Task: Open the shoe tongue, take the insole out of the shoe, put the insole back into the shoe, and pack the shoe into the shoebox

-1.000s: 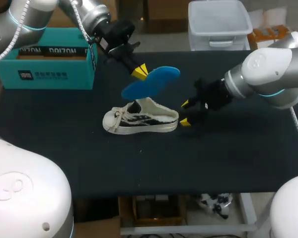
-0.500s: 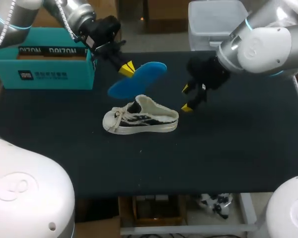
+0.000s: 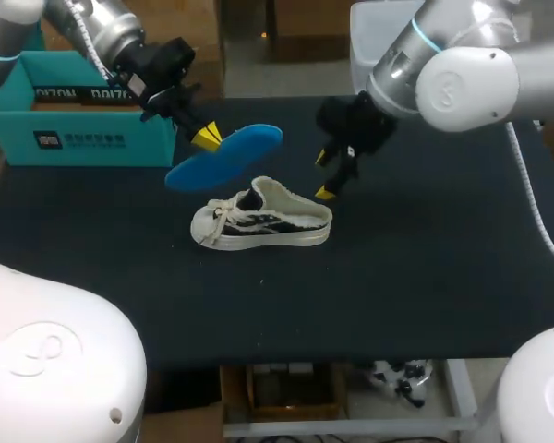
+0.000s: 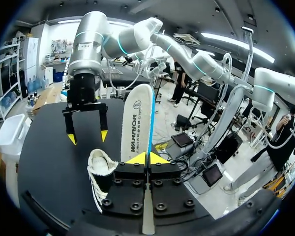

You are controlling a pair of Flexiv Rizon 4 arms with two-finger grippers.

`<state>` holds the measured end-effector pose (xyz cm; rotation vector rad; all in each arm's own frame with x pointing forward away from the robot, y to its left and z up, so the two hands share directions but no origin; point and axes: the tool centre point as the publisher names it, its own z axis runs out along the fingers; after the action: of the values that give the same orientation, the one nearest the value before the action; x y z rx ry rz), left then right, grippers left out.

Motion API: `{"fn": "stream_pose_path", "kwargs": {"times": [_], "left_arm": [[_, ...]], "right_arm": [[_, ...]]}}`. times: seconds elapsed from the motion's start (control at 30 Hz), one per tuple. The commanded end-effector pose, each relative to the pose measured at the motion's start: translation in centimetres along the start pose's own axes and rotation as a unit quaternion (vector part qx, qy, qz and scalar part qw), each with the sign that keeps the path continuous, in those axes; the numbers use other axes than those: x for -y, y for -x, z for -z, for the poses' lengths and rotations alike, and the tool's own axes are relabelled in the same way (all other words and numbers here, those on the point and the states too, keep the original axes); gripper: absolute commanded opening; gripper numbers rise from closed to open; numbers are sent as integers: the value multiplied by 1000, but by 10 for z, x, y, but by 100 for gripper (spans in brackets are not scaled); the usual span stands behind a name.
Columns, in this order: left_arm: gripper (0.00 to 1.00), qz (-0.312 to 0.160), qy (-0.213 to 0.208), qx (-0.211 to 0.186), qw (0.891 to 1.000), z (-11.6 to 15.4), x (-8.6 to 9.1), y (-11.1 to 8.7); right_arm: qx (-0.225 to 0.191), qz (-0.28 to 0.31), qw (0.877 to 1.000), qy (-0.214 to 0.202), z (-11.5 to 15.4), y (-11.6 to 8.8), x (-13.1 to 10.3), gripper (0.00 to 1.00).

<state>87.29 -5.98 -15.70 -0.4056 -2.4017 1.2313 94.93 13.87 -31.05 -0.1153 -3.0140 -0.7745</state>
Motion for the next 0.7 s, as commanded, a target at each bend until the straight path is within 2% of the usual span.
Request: {"fn": "stream_pose_path", "kwargs": {"times": [0.03, 0.3, 0.7], "left_arm": [[0, 11, -2, 64, 998, 12, -13, -13], [0, 50, 21, 105, 993, 28, -42, -22], [0, 93, 39, 143, 985, 52, -83, -37]], "right_arm": [[-9, 0, 999, -32, -13, 10, -17, 100], [-7, -14, 998, -67, -36, 11, -37, 100], [4, -9, 994, -107, -64, 11, -64, 100]]}}
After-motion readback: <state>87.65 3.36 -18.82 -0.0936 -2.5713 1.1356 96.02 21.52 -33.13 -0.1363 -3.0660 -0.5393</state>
